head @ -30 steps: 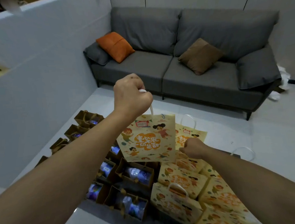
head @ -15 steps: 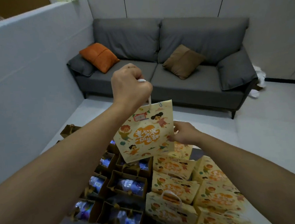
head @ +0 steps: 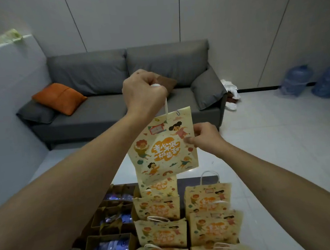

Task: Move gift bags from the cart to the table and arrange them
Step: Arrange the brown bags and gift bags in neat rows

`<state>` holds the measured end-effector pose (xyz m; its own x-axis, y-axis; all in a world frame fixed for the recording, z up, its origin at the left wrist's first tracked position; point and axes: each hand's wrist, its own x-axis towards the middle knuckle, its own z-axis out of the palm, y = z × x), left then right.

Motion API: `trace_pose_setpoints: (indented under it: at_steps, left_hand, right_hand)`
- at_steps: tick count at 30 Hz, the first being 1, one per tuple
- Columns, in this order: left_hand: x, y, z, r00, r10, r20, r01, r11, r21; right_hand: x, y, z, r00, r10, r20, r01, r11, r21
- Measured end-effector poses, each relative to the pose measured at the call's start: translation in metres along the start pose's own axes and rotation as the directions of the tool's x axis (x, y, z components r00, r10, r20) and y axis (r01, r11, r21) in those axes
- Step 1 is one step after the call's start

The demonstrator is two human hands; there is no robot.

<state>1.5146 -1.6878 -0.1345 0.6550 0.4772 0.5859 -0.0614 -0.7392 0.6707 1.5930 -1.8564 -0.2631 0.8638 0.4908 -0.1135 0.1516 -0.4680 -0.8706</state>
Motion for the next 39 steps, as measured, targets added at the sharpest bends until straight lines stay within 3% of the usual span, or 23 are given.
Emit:
trace_pose_setpoints:
  at_steps: [5, 9, 14, 18, 23, 29, 34, 39]
  left_hand:
    - [0.001, 0.021, 0.069, 0.998, -0.019, 0.060, 0.022, 0.999, -0.049]
    - [-0.009, 0.021, 0.121, 0.989, 0.002, 0.151, 0.003, 0.999, -0.036]
    - [-0.029, 0.002, 0.177, 0.977, -0.052, 0.205, 0.043, 0.998, 0.046]
    - [-0.052, -0.018, 0.203, 0.956, -0.032, 0.291, -0.007, 0.991, 0.131]
    - [-0.094, -0.057, 0.232, 0.889, -0.131, 0.439, 0.027, 0.971, 0.236]
    - [-0.144, -0.099, 0.256, 0.761, -0.304, 0.573, 0.098, 0.927, 0.362]
    - [-0.159, -0.117, 0.265, 0.665, -0.385, 0.640, 0.090, 0.892, 0.443]
    - [-0.187, -0.127, 0.268, 0.599, -0.385, 0.702, 0.066, 0.898, 0.435]
  right_hand:
    - [0.002, 0.043, -0.050, 0.982, 0.075, -0.172, -0.071, 0.997, 0.026]
    - [0.008, 0.083, -0.073, 0.964, 0.137, -0.229, -0.131, 0.990, 0.042]
    - [0.019, 0.136, -0.077, 0.953, 0.210, -0.218, -0.212, 0.977, 0.017]
    - [0.024, 0.175, -0.065, 0.940, 0.293, -0.176, -0.291, 0.956, 0.041]
    - [0.015, 0.216, -0.042, 0.930, 0.351, -0.107, -0.343, 0.935, 0.087]
    - [-0.014, 0.249, -0.026, 0.911, 0.408, -0.059, -0.403, 0.912, 0.076]
    - [-0.040, 0.272, -0.014, 0.897, 0.436, -0.068, -0.438, 0.899, -0.024]
    - [-0.067, 0.287, -0.004, 0.890, 0.454, 0.036, -0.454, 0.891, -0.010]
